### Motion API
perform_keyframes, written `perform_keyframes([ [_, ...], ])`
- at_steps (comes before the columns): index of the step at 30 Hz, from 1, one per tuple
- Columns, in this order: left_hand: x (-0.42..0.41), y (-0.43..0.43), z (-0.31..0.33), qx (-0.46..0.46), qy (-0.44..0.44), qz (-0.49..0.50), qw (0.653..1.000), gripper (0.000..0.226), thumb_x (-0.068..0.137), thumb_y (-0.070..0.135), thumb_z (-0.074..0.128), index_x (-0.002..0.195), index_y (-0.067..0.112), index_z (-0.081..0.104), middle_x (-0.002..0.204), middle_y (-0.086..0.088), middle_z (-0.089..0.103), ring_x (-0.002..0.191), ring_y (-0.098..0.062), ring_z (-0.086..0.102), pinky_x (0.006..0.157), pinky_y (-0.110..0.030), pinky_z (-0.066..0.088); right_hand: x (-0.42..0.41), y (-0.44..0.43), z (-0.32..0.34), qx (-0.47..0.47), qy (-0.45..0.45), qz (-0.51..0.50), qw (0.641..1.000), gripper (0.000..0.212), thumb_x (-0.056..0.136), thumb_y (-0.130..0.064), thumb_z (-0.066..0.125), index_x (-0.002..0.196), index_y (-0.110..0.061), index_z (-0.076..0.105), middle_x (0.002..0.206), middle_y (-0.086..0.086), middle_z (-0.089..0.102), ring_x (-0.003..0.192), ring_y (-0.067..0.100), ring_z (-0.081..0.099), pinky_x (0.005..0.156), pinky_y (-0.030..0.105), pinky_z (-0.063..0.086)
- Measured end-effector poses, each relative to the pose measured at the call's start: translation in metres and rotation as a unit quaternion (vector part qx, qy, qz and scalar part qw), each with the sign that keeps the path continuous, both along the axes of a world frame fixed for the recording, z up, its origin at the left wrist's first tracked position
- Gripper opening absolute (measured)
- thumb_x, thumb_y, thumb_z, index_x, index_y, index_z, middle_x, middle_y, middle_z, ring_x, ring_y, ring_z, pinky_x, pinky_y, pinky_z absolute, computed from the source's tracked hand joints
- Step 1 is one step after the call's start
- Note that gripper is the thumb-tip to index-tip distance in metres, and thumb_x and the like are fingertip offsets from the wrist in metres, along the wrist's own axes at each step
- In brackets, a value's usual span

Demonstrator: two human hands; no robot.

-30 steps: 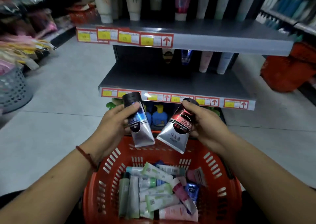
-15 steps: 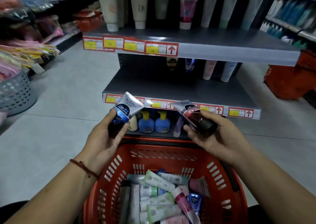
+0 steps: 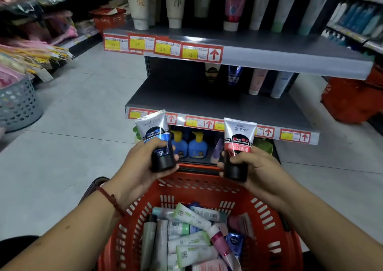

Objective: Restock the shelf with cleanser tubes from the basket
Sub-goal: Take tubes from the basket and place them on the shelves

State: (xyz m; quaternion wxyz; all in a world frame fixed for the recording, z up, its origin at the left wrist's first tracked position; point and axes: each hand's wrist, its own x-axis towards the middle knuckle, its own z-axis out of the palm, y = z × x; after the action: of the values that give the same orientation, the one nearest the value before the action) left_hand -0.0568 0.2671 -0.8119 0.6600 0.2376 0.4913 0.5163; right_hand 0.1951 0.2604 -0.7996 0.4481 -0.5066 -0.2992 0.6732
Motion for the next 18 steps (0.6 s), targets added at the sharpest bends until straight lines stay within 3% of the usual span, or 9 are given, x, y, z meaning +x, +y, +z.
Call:
perform_keyframes([
  [2,0.003,-0.001,-0.002,0.020,0.045,0.002,0.999,0.029,0.091,0.012,0.069,0.117,0.003,0.061,0.099,-0.017,0.069,0.081,-0.029,0.070,0.084,-0.053,0.059,-0.002,-0.001,-0.003,0.007,-0.022,-0.008,1.000,0.044,0.087,0.009,0.062,0.130,0.004,0.051,0.117,0.031,0.065,0.092,0.038,0.073,0.091,0.055,0.058],
  [5,0.006,-0.002,-0.007,0.025,0.077,0.020,0.997,0.034,0.085,0.015,0.079,0.113,0.006,0.063,0.090,-0.013,0.069,0.072,-0.026,0.068,0.081,-0.052,0.060,-0.006,-0.002,-0.007,0.021,-0.052,-0.001,0.998,0.045,0.083,0.004,0.072,0.125,0.004,0.054,0.097,0.019,0.068,0.079,0.032,0.068,0.078,0.048,0.059],
  [10,0.001,0.007,-0.012,0.018,0.085,0.009,0.996,0.032,0.079,0.020,0.085,0.104,0.009,0.068,0.078,-0.008,0.069,0.063,-0.022,0.066,0.074,-0.044,0.061,-0.012,0.002,-0.013,0.050,-0.136,0.004,0.989,0.049,0.073,-0.009,0.086,0.116,-0.005,0.062,0.094,0.017,0.073,0.075,0.028,0.071,0.078,0.049,0.060],
  [14,-0.009,0.040,-0.009,0.044,0.087,0.007,0.995,0.039,0.077,0.018,0.086,0.107,0.007,0.064,0.084,-0.013,0.066,0.070,-0.026,0.066,0.071,-0.043,0.058,-0.018,0.023,-0.015,0.072,-0.142,0.004,0.987,0.049,0.073,-0.010,0.087,0.115,-0.001,0.064,0.096,0.025,0.073,0.073,0.030,0.069,0.073,0.045,0.060],
  [18,-0.012,0.092,-0.004,0.093,0.079,0.003,0.992,0.045,0.082,0.009,0.077,0.122,-0.003,0.059,0.099,-0.019,0.065,0.090,-0.032,0.066,0.092,-0.054,0.056,-0.030,0.056,-0.010,0.083,-0.130,0.004,0.988,0.044,0.077,-0.008,0.083,0.114,0.003,0.063,0.095,0.030,0.071,0.073,0.031,0.069,0.068,0.042,0.060],
])
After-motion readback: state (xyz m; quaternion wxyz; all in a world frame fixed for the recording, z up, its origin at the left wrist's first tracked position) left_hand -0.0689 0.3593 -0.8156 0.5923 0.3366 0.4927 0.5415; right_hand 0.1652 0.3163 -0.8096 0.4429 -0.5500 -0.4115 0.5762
